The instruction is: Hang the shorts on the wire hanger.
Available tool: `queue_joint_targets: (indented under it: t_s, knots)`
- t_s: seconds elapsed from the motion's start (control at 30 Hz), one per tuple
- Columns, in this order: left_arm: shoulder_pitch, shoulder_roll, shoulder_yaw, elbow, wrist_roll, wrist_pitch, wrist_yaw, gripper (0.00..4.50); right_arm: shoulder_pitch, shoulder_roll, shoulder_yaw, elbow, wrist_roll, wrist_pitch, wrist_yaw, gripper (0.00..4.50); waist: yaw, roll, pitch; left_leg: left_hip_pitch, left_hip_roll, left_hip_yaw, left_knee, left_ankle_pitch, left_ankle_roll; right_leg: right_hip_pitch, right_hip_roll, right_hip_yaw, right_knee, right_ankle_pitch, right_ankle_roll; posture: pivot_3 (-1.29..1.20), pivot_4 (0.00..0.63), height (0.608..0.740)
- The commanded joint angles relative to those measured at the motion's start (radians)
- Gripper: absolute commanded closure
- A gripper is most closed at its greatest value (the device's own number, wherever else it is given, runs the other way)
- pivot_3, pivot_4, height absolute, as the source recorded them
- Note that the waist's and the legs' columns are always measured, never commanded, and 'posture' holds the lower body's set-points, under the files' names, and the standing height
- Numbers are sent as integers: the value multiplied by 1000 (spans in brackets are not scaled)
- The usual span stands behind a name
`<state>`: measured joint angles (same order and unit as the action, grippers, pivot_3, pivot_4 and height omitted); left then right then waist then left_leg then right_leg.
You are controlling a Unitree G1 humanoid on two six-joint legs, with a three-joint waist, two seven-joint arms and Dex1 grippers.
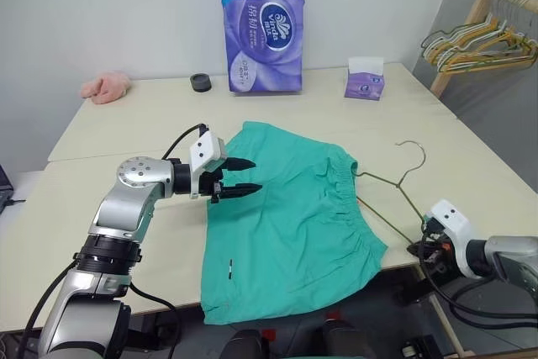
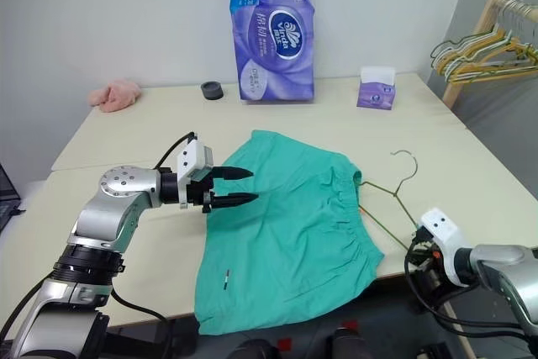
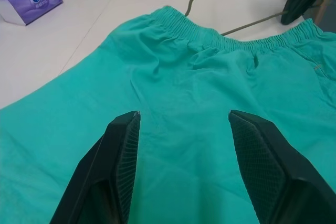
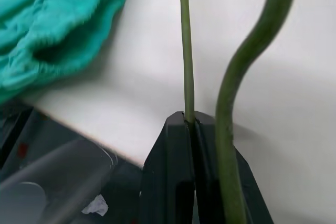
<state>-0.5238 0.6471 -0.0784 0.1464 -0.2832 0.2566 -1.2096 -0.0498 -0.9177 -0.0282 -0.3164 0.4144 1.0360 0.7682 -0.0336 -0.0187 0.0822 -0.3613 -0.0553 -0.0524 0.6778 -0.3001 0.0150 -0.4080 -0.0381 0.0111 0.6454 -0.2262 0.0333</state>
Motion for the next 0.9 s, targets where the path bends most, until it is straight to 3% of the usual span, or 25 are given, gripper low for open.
queue_joint_targets:
  t_s: [0.03, 0.23, 0.4, 0.63, 0.8, 0.9]
  knots:
    - [-18, 1, 10, -31, -8, -1, 9, 1666, -78, 13, 40, 46, -4, -23, 25, 4500, 0, 0, 0, 0, 0, 0, 0, 0, 0, 0, 0, 0, 0, 0, 0, -111, 64, 740]
    - [-28, -7, 21, -38, -22, 23, 26, 1666, -209, 85, 71, 132, 9, -16, 19, 4500, 0, 0, 0, 0, 0, 0, 0, 0, 0, 0, 0, 0, 0, 1, -1, -111, 64, 740]
    - [-35, 0, 43, -41, -51, 101, 45, 1666, -259, 96, 47, 61, 20, -19, 10, 4500, 0, 1, 1, -1, 0, 0, 0, 0, 0, -1, 0, 0, 0, 1, -1, -111, 64, 740]
    - [-118, -7, 79, -4, -81, 107, 55, 34, -270, 104, 101, -82, -32, -104, -16, 4500, 2, 0, 0, -1, 0, -1, 0, 0, 0, -1, 0, 0, 0, 1, -1, -84, 45, 740]
    - [-222, -8, 75, 64, -66, 53, 34, 34, -278, 86, 173, -124, -93, -176, -3, 4500, 2, 0, 0, -1, -1, -1, 0, 0, 0, -1, 0, 0, 0, 1, -1, -88, 40, 740]
    - [-271, 26, 15, 86, -36, -6, -77, 34, -284, 52, 239, -145, -154, -246, 23, 4500, 2, 1, 0, -2, -1, 0, 0, 0, -1, -2, 0, 0, 0, 1, 0, -88, 36, 740]
